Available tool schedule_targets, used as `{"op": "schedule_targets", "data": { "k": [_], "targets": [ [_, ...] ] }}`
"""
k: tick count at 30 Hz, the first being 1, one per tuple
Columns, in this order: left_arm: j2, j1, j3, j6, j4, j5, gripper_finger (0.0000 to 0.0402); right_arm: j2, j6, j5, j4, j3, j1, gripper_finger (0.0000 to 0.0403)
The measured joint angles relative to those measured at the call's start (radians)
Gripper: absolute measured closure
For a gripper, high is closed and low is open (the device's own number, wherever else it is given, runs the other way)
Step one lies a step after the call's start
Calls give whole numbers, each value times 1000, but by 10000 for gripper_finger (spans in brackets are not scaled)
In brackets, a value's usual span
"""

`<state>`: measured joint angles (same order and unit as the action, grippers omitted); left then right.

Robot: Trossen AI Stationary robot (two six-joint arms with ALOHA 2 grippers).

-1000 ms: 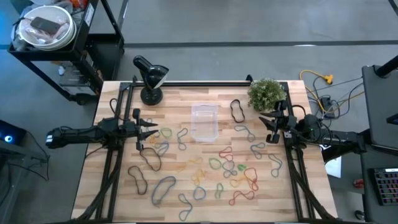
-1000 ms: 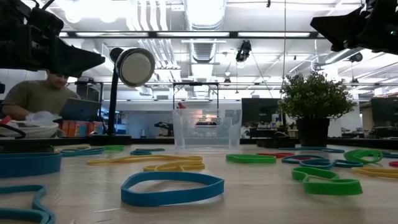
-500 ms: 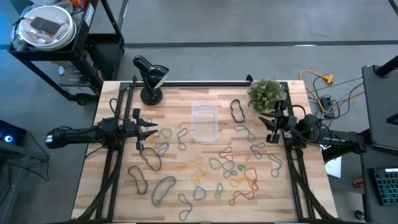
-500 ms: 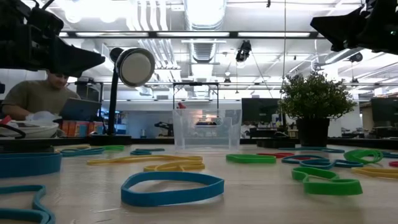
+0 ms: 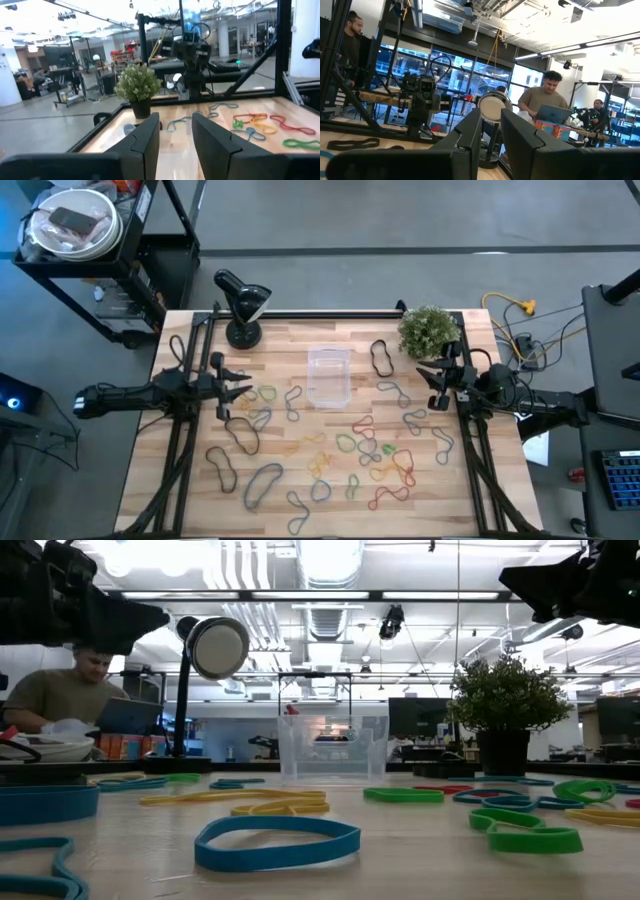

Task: Pick and place rubber bands into bin
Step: Put black rubberband into the transparent bin

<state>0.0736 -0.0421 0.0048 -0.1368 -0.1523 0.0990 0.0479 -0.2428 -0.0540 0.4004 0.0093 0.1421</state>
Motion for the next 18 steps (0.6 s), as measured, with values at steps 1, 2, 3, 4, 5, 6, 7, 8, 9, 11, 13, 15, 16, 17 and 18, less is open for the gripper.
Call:
{"op": "schedule_targets", "data": {
  "k": [1,2,3,4,5,6,7,8,9,11,13,15,16,17,18],
  "targets": [
    [0,0,0,0,-12,0,301,0,3,0,0,0,0,335],
    [0,0,0,0,-23,0,301,0,4,0,0,0,0,335],
    [0,0,0,0,-35,0,301,0,3,0,0,0,0,335],
    [0,0,0,0,-43,0,301,0,2,0,0,0,0,335],
    [0,0,0,1,-53,0,301,0,0,0,0,0,0,335],
    [0,0,0,1,-60,0,301,0,-1,0,0,0,0,335],
    [0,0,0,1,-61,0,301,0,0,0,0,0,0,335],
    [0,0,0,1,-58,0,301,0,3,0,0,0,0,335],
    [0,0,0,0,-57,0,301,0,4,0,0,0,0,335],
    [0,0,0,1,-56,0,301,0,2,0,0,0,0,335],
    [1,0,0,1,-46,0,301,0,-1,0,0,0,0,335],
    [0,0,0,1,-48,0,301,0,4,0,0,0,0,335],
    [0,0,0,1,-50,0,301,0,4,0,0,0,0,335],
    [0,0,0,1,-50,0,301,0,3,0,0,0,0,335],
    [0,0,0,1,-50,0,301,0,2,0,0,0,0,335]
  ]
}}
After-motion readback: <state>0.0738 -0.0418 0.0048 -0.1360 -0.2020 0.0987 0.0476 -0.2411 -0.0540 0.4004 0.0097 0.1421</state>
